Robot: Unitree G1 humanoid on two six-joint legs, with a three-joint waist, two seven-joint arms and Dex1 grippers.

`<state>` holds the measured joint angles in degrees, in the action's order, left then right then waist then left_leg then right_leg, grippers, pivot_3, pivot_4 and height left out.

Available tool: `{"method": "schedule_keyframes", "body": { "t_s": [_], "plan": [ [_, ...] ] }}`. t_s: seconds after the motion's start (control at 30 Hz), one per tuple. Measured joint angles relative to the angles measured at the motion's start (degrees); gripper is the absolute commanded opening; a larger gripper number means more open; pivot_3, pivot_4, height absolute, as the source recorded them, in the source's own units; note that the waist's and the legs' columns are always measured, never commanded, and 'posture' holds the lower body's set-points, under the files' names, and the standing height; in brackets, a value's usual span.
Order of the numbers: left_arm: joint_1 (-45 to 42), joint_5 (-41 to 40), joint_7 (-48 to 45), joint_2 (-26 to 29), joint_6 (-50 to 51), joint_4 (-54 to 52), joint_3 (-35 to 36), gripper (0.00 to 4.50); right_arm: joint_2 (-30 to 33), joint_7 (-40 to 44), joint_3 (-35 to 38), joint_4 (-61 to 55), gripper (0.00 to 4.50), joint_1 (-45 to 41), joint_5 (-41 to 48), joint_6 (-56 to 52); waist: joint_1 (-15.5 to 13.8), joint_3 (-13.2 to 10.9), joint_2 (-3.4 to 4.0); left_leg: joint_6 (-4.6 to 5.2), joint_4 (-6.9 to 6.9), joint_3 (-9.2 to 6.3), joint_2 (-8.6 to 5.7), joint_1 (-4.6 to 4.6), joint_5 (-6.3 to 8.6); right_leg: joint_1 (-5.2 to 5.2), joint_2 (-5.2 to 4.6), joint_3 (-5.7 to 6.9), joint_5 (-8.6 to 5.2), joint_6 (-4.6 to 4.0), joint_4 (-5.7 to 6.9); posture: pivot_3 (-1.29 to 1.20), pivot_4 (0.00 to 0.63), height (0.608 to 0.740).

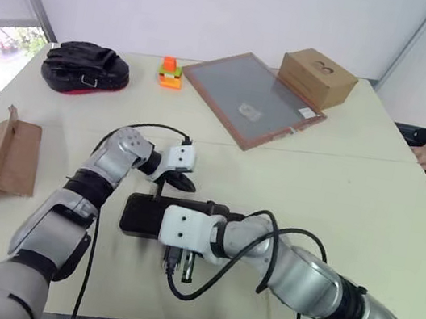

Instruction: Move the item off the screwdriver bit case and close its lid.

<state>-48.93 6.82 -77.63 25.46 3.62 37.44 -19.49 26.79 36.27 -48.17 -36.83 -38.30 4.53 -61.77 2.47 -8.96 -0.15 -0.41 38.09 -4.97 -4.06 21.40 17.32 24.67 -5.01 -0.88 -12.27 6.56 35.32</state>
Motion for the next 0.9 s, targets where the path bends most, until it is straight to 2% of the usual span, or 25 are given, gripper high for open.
{"method": "schedule_keyframes", "body": {
  "t_s": [0.63, 0.9],
  "plan": [
    [3.17, -0.1, -2.26, 0.64, 4.95, -7.14, -0.1, 0.0, 0.77, 0.15, -9.7, 8.62, 0.05, -0.64, -9.91, 9.41, -0.27, -0.03, -0.05, 0.0, 0.01, -0.01, -0.04, -0.01, 0.0, -0.05, -0.01, 0.0, 0.0, 0.0, -0.04, 0.0, 0.15, 0.74],
    [4.7, 0.04, -6.09, 4.52, 8.85, -11.26, -0.23, 0.0, 0.55, 0.43, -12.61, 9.31, 0.05, -1.29, -14.8, 11.33, 0.12, -0.03, -0.05, -0.01, -0.02, -0.02, 0.04, -0.03, -0.01, 0.0, 0.1, 0.0, -0.01, -0.02, 0.02, 0.0, 0.15, 0.74]
  ]
}}
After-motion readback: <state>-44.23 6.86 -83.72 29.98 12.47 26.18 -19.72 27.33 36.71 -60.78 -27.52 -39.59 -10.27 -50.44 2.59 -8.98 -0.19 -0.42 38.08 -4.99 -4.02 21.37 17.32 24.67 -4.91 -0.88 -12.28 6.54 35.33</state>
